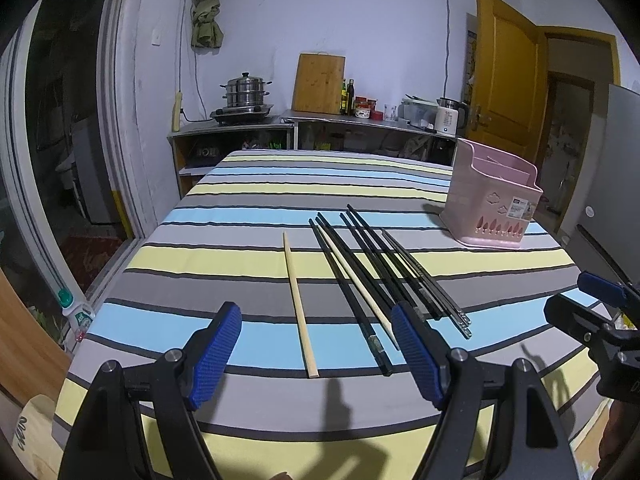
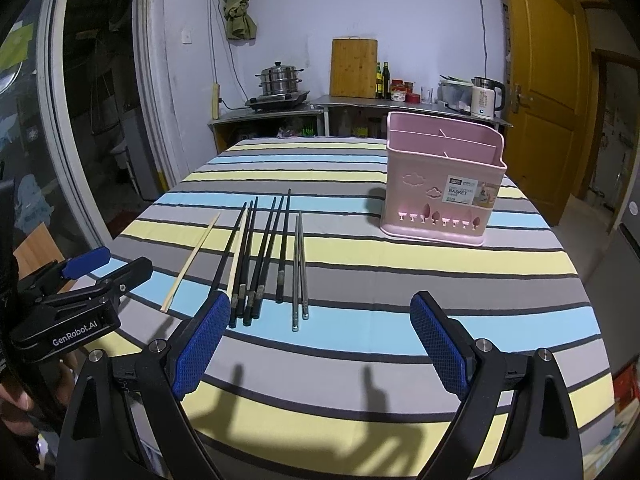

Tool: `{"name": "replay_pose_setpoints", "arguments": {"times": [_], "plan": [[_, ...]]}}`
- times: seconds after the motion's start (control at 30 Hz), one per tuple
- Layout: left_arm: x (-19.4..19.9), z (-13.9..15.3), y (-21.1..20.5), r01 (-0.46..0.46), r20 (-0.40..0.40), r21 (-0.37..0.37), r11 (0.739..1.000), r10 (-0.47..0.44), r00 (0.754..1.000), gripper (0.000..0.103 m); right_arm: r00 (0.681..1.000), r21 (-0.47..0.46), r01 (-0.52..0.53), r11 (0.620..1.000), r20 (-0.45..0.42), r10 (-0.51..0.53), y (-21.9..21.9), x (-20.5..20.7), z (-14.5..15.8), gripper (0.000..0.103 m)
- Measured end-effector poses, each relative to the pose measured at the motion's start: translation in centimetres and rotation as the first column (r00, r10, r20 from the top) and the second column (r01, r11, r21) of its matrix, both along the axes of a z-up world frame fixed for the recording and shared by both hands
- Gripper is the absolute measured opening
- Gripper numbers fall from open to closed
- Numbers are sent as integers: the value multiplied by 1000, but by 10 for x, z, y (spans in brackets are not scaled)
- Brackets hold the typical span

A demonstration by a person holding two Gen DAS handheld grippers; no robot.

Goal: Organize utensils

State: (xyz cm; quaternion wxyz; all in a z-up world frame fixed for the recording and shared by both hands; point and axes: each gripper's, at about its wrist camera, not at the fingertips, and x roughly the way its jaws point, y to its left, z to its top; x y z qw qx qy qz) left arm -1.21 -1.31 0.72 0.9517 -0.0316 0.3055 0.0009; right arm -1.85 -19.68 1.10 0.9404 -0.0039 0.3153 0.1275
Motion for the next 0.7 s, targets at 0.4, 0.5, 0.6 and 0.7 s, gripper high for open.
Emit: {"name": "replay_pose_setpoints", "arguments": {"times": [0.4,0.5,0.6,0.7], "plan": [[-2,0,0,4,-3,-4,1000,-4,1000,78,1000,3,4,1000,4,-4,-2,1,0,92],[-3,-1,-1,6,-4,-3,1000,-6,1000,78,1000,4,6,1000,0,-6,-2,2,-1,92],[-3,0,-1,7,-2,-3,1000,-7,1000,78,1000,4,6,1000,2,-6,-2,2,-1,92],[-3,0,-1,9,-1,-3,1000,-9,1000,78,1000,5,6,1000,4,-6,-3,1,0,92]]}}
